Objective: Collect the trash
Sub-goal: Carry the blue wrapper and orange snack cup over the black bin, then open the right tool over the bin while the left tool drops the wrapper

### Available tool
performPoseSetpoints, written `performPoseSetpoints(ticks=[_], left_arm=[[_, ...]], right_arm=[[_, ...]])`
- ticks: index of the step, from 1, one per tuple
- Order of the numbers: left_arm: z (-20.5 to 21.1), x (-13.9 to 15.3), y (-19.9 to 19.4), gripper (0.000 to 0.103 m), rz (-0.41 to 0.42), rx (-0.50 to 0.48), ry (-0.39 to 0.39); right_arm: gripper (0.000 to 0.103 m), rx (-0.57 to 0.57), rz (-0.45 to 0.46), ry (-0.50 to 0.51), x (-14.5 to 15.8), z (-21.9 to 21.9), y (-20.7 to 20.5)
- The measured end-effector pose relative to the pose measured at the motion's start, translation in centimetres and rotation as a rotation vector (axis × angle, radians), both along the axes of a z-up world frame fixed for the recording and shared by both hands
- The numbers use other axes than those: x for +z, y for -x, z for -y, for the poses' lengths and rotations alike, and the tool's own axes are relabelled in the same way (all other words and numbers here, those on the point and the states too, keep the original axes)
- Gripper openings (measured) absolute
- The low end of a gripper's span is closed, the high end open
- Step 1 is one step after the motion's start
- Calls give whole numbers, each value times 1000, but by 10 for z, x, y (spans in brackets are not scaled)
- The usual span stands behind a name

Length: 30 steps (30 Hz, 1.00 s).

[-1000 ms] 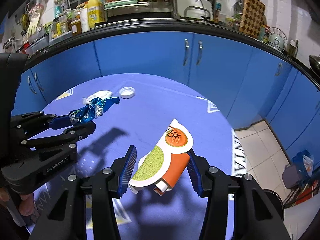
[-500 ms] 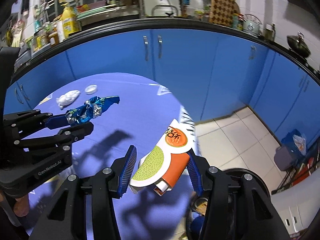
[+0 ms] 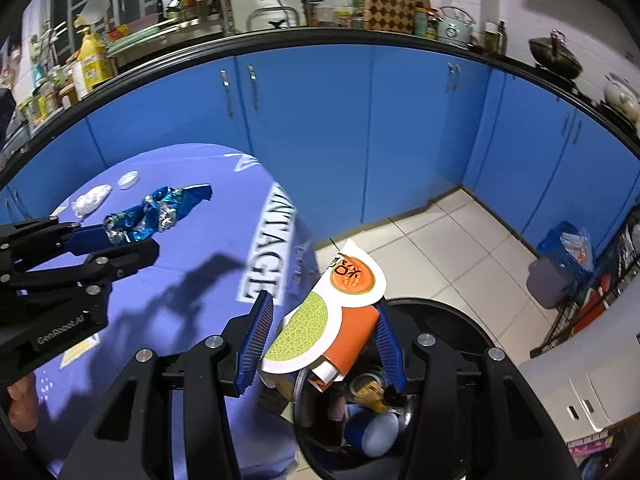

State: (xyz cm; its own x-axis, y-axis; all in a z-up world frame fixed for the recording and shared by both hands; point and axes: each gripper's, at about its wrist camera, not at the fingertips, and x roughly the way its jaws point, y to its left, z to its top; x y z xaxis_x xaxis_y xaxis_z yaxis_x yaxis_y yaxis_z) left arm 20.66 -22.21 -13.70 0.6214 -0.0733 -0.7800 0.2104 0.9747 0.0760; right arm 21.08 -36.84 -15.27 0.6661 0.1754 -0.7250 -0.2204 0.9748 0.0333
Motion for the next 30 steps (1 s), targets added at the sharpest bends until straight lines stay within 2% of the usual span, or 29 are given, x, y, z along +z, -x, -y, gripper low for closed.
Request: performPoseSetpoints(ticks=[19, 20, 23, 24, 30], left_arm=[[43, -2, 3, 34, 3, -64, -25], [45, -3, 4, 34, 2, -67, -27], [50, -3, 4, 34, 1, -78, -33], [53, -3, 4, 34, 1, -83, -37], [70, -5, 3, 34, -4, -111, -47]], right_arm=[[50, -66, 3, 19, -11, 36, 7], [51, -69, 4, 20, -11, 38, 7], [75, -86, 7, 32, -11, 41, 8], [77, -93, 15, 40, -11, 42, 9], [78, -134, 23, 39, -14, 56, 11]])
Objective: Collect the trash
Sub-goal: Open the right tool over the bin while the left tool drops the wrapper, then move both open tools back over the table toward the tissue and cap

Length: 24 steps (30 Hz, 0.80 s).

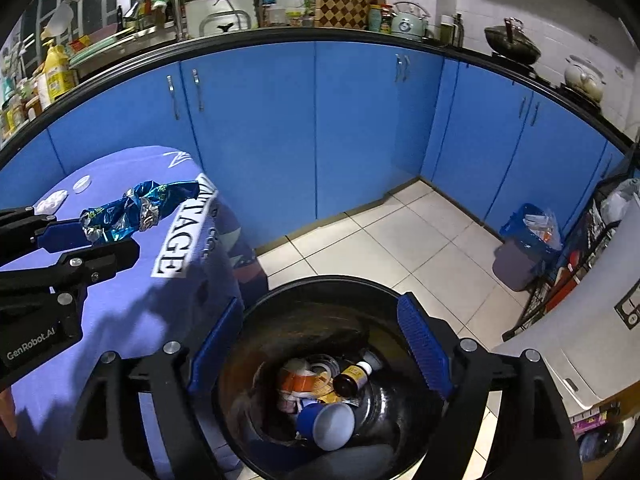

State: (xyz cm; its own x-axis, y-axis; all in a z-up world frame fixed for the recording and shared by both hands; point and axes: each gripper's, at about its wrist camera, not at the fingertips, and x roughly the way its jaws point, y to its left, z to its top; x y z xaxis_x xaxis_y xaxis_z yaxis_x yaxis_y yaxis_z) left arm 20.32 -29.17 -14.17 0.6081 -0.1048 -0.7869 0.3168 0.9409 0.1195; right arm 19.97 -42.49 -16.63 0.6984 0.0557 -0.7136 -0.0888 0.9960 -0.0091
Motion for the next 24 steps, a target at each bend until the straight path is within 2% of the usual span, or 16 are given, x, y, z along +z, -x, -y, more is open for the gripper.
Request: performPoseSetpoints(ticks=[9, 11, 13, 14, 19, 24], left_arm=[[39, -2, 5, 37, -2, -66, -14], [45, 1, 6, 53, 13, -73, -18], [44, 5, 6, 73, 47, -53, -26], [42, 7, 5, 77, 59, -51, -17], [29, 11, 2, 78, 77, -12, -25], [-3, 18, 0, 78, 82, 47, -11]], right_arm=[[78, -79, 11, 1, 0, 30, 3], [78, -93, 11, 0, -1, 34, 4], [78, -110, 11, 6, -1, 37, 4], [78, -112, 12, -2, -1, 39, 5], [78, -97, 15, 4, 3, 29, 3], [78, -49, 20, 14, 10, 3, 0]])
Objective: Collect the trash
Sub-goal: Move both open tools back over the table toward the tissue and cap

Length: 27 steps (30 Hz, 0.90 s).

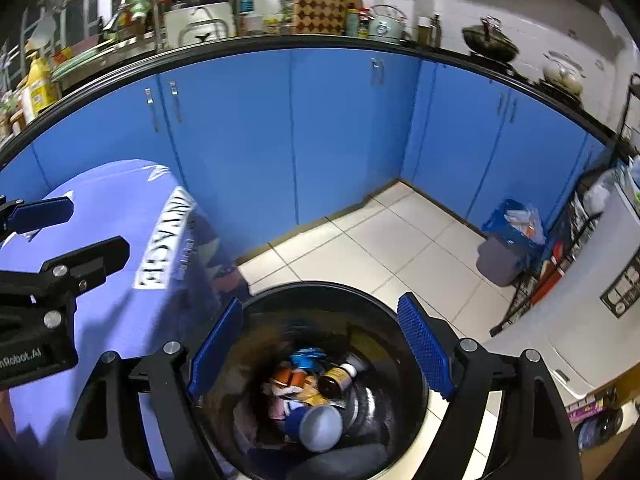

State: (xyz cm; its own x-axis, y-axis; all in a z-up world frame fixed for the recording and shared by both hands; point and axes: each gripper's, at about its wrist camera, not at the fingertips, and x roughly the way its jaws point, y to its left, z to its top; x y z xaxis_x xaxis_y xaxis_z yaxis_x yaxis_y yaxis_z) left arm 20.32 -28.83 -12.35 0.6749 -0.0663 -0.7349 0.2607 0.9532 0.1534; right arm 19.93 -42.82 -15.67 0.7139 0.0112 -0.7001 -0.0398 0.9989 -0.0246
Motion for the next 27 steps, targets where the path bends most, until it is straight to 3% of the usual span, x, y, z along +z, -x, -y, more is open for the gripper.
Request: performPoseSetpoints(ticks=[11, 20, 27], left_arm=[[-141, 13, -5, 78, 26, 234, 54], [-276, -8, -16, 78, -13, 416, 88], [-345, -29, -31, 74, -42, 463, 121]], right_arm=[[78, 223, 12, 30, 23, -122, -19], [78, 357, -24, 21, 22, -223, -49], [78, 426, -49, 32, 18, -295, -74]])
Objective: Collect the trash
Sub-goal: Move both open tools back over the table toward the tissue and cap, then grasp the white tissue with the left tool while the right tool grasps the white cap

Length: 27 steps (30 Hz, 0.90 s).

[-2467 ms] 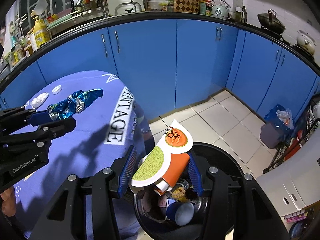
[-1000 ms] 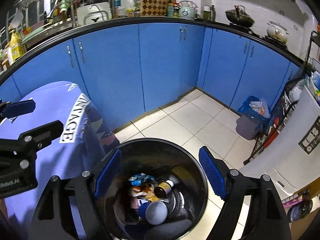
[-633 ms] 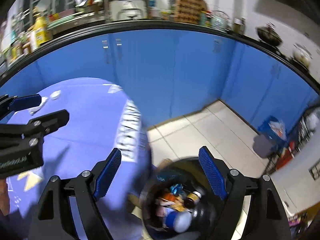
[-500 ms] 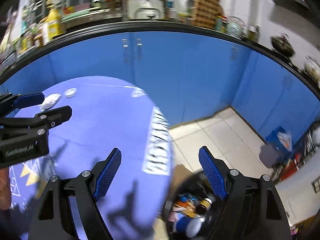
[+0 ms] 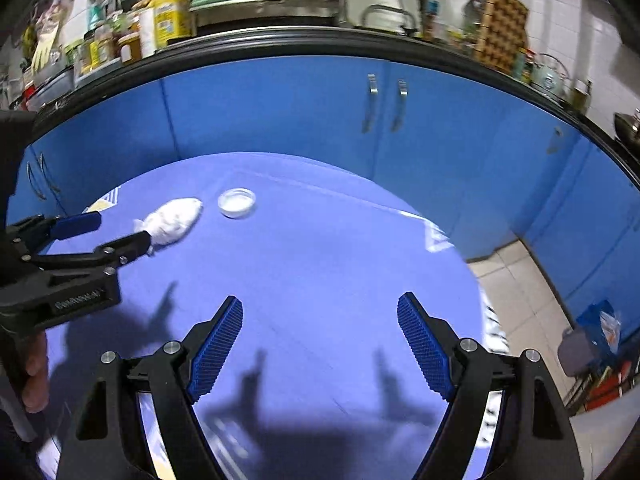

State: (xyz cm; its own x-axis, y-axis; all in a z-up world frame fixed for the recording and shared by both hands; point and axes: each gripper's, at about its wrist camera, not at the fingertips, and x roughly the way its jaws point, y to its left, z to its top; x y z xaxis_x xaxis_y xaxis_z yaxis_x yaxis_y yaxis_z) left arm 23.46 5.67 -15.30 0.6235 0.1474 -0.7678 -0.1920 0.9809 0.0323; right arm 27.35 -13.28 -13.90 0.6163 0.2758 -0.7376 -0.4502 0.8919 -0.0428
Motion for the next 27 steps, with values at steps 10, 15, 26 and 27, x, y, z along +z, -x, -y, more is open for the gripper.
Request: performPoseSetpoints(ticks=[10, 15, 26, 27], left_arm=[[-15, -26, -36, 66, -39, -108, 36], [-37, -36, -42, 32, -64, -104, 115], [-94, -26, -31, 29, -13, 39, 161], [-97, -27, -30, 29, -13, 46, 163]], right_arm=[[78, -5, -19, 43, -10, -57, -35], [78, 15, -45, 46, -19, -83, -55], [55, 73, -143, 13, -50, -132, -99], [49, 73, -167, 9, -54, -131, -103]])
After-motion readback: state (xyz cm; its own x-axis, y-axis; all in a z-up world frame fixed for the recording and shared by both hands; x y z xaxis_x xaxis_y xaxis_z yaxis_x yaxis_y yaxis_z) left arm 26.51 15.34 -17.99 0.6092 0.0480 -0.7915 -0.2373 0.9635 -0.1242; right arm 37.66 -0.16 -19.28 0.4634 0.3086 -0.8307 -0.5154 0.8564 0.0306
